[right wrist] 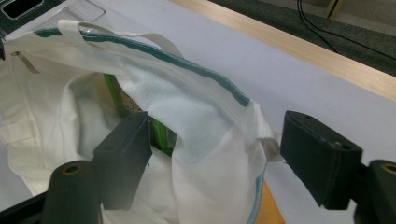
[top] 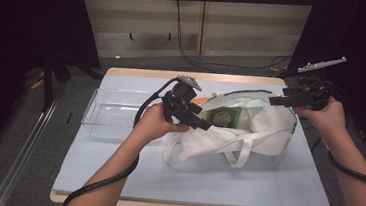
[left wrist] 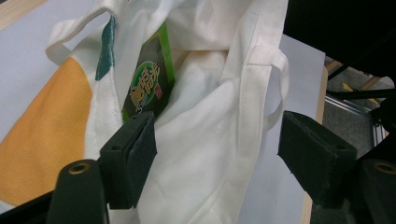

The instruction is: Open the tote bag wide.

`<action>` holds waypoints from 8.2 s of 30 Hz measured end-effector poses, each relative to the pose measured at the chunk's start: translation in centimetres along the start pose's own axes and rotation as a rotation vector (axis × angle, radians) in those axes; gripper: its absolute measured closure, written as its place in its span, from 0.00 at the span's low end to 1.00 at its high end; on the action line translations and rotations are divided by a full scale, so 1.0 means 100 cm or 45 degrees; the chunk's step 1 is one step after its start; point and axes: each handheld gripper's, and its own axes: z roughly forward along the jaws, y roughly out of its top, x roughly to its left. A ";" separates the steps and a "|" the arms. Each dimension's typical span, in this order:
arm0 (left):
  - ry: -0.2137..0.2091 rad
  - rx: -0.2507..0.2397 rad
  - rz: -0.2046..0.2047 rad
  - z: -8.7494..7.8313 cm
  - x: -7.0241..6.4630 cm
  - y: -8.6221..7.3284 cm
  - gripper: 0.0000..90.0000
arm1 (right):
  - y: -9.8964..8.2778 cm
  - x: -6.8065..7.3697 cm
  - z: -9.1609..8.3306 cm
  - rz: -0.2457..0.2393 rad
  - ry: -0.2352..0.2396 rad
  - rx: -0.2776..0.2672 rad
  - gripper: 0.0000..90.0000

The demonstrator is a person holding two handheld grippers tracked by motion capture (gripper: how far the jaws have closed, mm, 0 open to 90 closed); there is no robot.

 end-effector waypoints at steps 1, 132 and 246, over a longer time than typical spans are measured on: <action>0.001 0.000 0.003 0.000 0.000 0.001 0.30 | 0.000 0.000 -0.001 -0.003 0.007 0.001 0.25; 0.332 -0.066 -0.214 0.004 0.059 0.049 0.96 | -0.058 0.065 0.021 -0.498 0.427 0.214 0.86; 0.419 -0.014 -0.302 0.059 0.097 0.026 0.96 | -0.098 0.075 0.063 -0.481 0.446 0.375 0.69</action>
